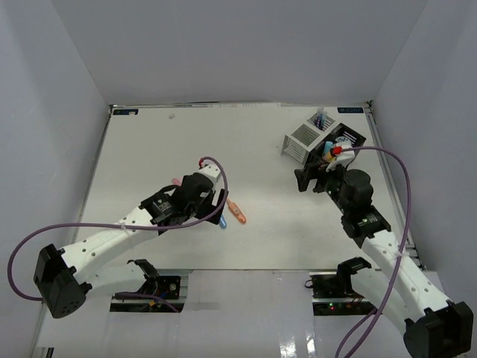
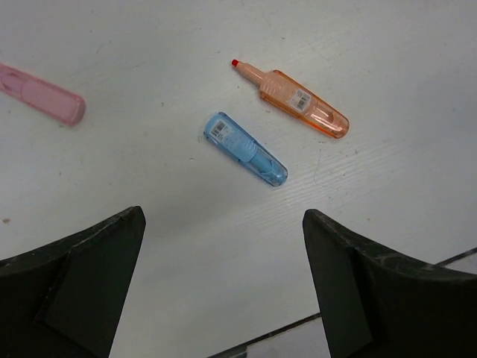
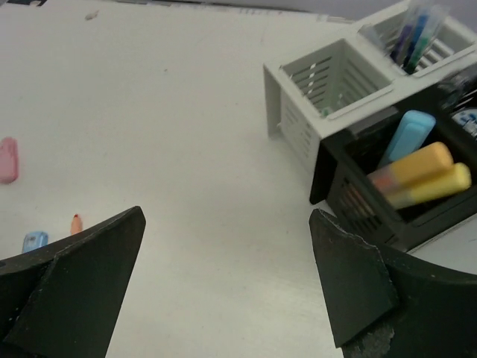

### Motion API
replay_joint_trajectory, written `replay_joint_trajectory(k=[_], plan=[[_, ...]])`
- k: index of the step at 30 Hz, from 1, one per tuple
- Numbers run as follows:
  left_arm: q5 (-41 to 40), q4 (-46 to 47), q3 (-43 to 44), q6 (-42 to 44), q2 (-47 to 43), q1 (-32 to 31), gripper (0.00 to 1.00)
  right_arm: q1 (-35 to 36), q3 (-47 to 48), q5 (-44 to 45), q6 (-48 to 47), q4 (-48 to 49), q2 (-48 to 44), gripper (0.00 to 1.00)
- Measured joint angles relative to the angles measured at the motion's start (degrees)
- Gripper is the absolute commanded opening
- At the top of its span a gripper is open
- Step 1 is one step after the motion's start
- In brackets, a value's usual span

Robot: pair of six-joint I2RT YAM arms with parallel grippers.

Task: Sort the stationery into containers
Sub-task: Pick up the stationery from the center of the board.

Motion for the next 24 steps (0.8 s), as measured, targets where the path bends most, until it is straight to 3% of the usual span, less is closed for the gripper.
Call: replay_joint_trajectory(k=[11, 19, 24], plan=[[6.9, 0.5, 4.5, 27.3, 12.8, 0.0, 0.96, 0.0, -10.9, -6.8, 2.7, -1.1, -16.7, 0.97], [6.8, 6.4, -0.2, 42.8, 21.0, 0.0, 0.98, 0.0, -12.8, -9.3, 3.2, 0.2, -17.6, 0.97], [8.7, 9.7, -2.8, 52.5, 21.5, 0.8, 0.98, 0.0, -13.4, -10.5, 3.4, 0.5, -17.6, 0.97]])
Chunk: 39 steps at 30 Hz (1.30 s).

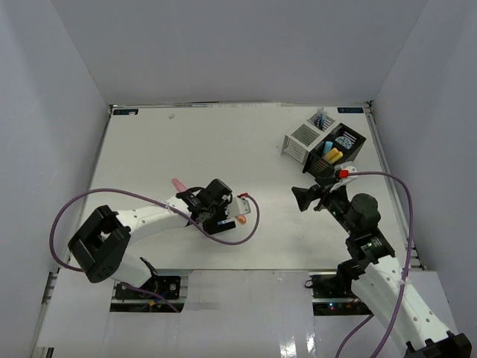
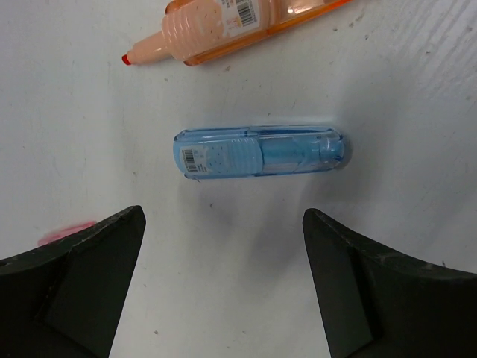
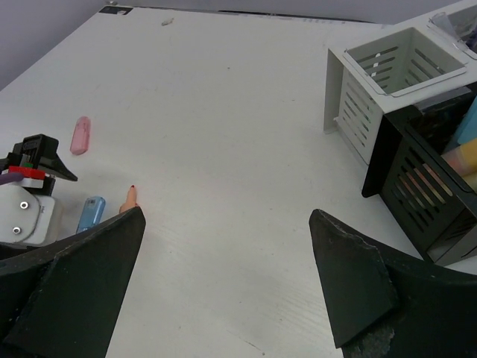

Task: Sort the stationery into containers
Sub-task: Pick up the stationery from the center of the board.

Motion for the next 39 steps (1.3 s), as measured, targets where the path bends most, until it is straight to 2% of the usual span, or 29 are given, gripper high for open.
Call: replay_joint_trajectory(k=[9, 18, 30, 39], plan=[[9.0, 4.1, -0.3, 12.0, 0.3, 3.9, 0.98, 0.0, -0.1, -0.9, 0.0, 0.1, 0.6, 0.97], [19.1, 3.6, 2.1, 16.8, 5.3, 7.1, 0.98, 0.0, -0.2, -0.9, 0.0, 0.1, 0.6, 0.97], [25.7, 3.0, 4.3, 17.7, 8.3, 7.9, 0.98, 0.0, -0.2, -0.9, 0.0, 0.1, 0.7, 0.97], [28.9, -0.2, 4.6, 12.9, 9.0, 7.9, 0.88, 0.0, -0.2, -0.9, 0.0, 0.1, 0.7, 0.97]])
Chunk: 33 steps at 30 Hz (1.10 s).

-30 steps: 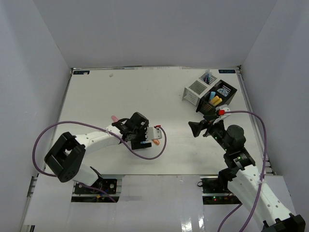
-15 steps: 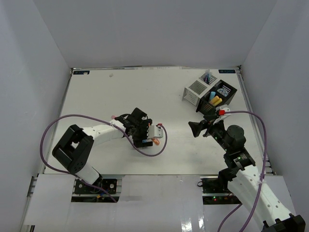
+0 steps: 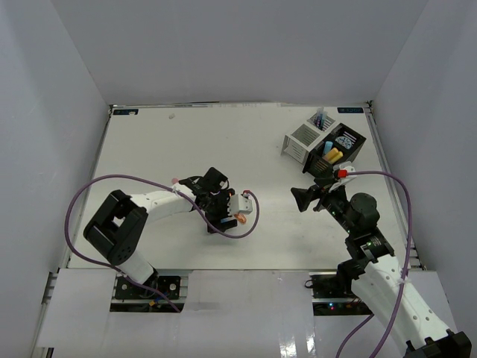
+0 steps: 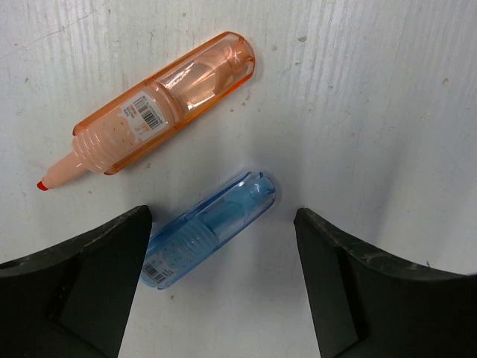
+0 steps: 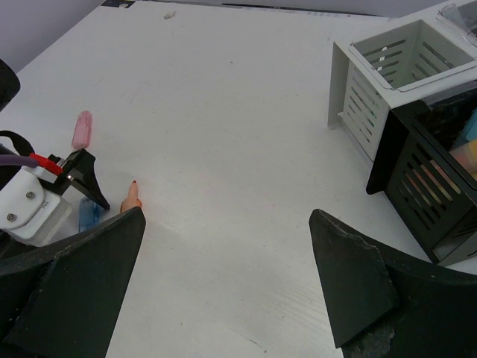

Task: Sort the stationery into containers
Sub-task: Pick up the stationery from the center of the board.

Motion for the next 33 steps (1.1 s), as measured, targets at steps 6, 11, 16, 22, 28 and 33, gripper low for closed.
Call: replay_joint_trajectory(k=[6, 11, 16, 22, 28, 33], plan=[[-0.1, -0.4, 0.0, -2.6, 0.0, 0.0, 0.79, 0.0, 0.0, 0.0, 0.0, 0.0, 0.0, 0.97], [-0.7, -0.2, 0.0, -5.6, 0.0, 0.0, 0.71, 0.0, 0.0, 0.0, 0.0, 0.0, 0.0, 0.97], [-1.9, 0.3, 0.0, -9.1, 0.0, 0.0, 0.61, 0.0, 0.0, 0.0, 0.0, 0.0, 0.0, 0.97], [-2.0, 0.6, 0.0, -13.2, 0.0, 0.4, 0.45, 0.0, 0.0, 0.0, 0.0, 0.0, 0.0, 0.97], [-1.4, -1.7, -0.7, -17.9, -2.0, 0.3, 0.34, 0.0, 0.0, 0.0, 0.0, 0.0, 0.8, 0.97], [-1.4, -1.4, -2.9, -22.2, -7.1, 0.3, 0.22, 0.0, 0.0, 0.1, 0.0, 0.0, 1.4, 0.97]])
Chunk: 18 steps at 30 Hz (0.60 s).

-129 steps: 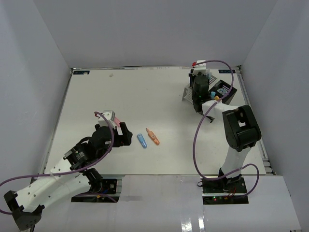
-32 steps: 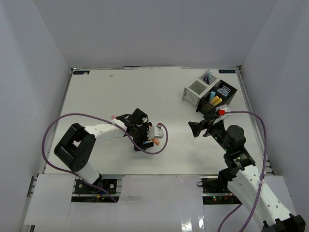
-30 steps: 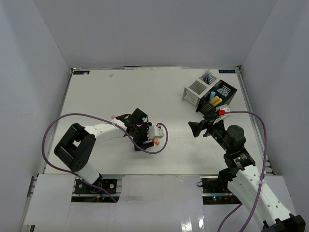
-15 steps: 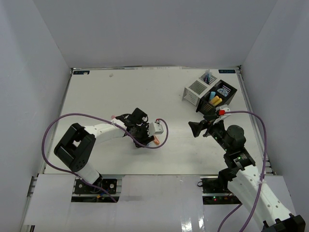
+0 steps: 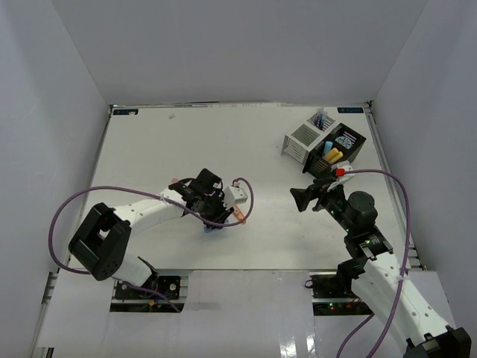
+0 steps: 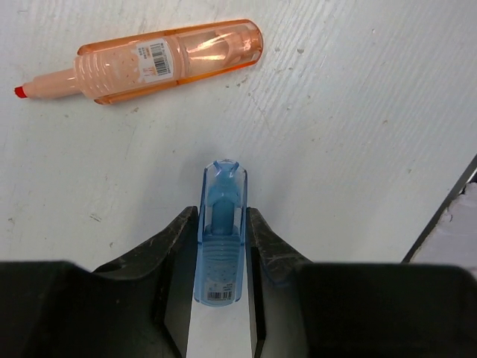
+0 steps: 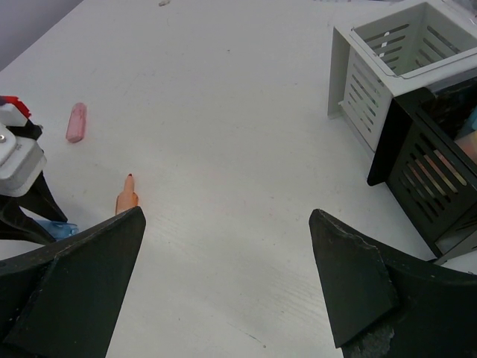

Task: Sort the stationery into containers
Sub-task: Pick up the stationery from the center of the board.

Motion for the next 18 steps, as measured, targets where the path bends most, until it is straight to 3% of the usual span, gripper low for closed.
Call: replay_joint_trajectory(k=[8, 18], plan=[[0.2, 3.2, -0.4, -7.6, -4.5, 0.0, 0.23, 0.0, 0.1, -2.7, 1.5, 0.0, 1.6, 0.96], [0.8, 16.5, -1.6, -15.1, -17.5, -1.3, 0.25, 0.3, 7.7, -11.1, 14.7, -1.4, 15.7, 0.88]])
